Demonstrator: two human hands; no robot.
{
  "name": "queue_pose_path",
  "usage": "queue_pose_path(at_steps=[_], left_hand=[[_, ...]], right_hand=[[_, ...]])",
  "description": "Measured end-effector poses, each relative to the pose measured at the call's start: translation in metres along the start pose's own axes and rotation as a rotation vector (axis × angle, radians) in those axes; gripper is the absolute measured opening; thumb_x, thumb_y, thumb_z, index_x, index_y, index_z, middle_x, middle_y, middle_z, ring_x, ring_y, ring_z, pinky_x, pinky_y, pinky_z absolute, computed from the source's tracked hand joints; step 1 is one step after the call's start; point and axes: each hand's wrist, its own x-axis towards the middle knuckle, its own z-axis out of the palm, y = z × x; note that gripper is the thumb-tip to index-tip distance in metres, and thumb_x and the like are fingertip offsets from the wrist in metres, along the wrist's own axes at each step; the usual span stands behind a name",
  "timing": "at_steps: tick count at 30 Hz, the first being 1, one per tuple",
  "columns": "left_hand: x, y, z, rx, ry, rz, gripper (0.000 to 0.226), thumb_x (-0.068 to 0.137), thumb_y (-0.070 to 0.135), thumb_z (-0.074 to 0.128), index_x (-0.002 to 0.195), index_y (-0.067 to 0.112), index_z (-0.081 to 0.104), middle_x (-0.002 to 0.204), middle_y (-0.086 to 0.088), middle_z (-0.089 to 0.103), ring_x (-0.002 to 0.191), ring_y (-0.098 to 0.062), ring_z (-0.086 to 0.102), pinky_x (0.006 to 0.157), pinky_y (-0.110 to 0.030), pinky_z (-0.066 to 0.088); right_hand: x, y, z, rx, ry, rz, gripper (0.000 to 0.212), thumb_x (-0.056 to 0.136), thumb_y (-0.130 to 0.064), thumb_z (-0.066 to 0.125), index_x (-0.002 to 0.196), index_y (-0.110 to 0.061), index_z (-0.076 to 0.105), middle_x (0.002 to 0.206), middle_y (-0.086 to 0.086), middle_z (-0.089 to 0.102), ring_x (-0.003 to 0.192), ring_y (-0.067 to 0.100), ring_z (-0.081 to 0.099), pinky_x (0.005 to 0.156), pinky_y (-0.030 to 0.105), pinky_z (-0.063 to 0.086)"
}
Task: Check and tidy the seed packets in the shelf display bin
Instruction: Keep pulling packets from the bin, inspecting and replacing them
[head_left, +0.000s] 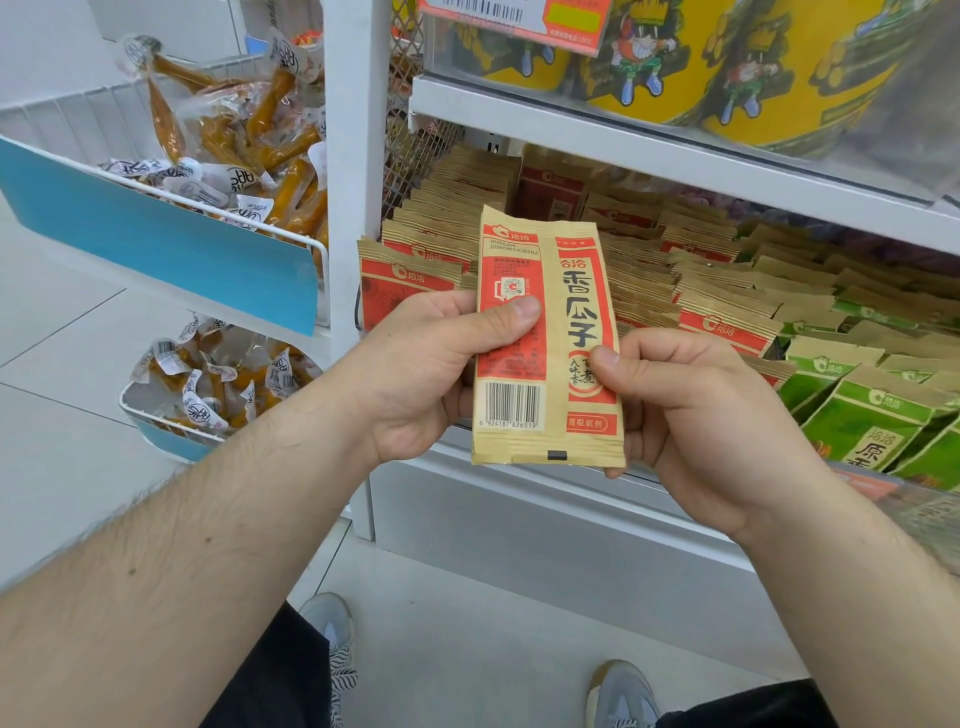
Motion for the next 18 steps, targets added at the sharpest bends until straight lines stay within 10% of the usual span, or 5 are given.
queue_pose_path(at_steps=[9, 13, 18], left_hand=[[0.001, 0.0, -0.001, -0.013, 0.011, -0.015, 0.042, 0.074, 0.028, 0.064, 0.112, 0.01, 0.067, 0.11, -0.014, 0.072, 0.104, -0.035, 0.068, 0.099, -0.061, 0.045], [0.002, 0.001, -0.004, -0.057, 0.039, 0.031, 0.045, 0.074, 0.027, 0.066, 0.113, 0.007, 0.067, 0.113, -0.018, 0.07, 0.109, -0.038, 0.066, 0.099, -0.063, 0.044], [0.002, 0.002, -0.008, -0.065, 0.005, 0.074, 0.045, 0.078, 0.028, 0.071, 0.116, 0.006, 0.066, 0.116, -0.019, 0.069, 0.109, -0.039, 0.065, 0.098, -0.062, 0.045]], right_hand=[[-0.001, 0.0, -0.002, 0.068, -0.042, 0.018, 0.019, 0.071, -0.019, 0.066, 0.071, -0.003, 0.055, 0.065, 0.016, 0.066, 0.045, 0.021, 0.057, 0.035, 0.023, 0.044], [-0.003, -0.002, -0.006, 0.081, -0.195, -0.026, 0.052, 0.056, 0.014, 0.08, 0.087, -0.008, 0.044, 0.078, 0.017, 0.069, 0.048, 0.022, 0.063, 0.041, 0.024, 0.05], [-0.006, -0.006, -0.01, 0.054, -0.273, -0.066, 0.05, 0.054, -0.001, 0.074, 0.093, -0.009, 0.043, 0.086, 0.016, 0.071, 0.057, 0.024, 0.067, 0.05, 0.026, 0.056]])
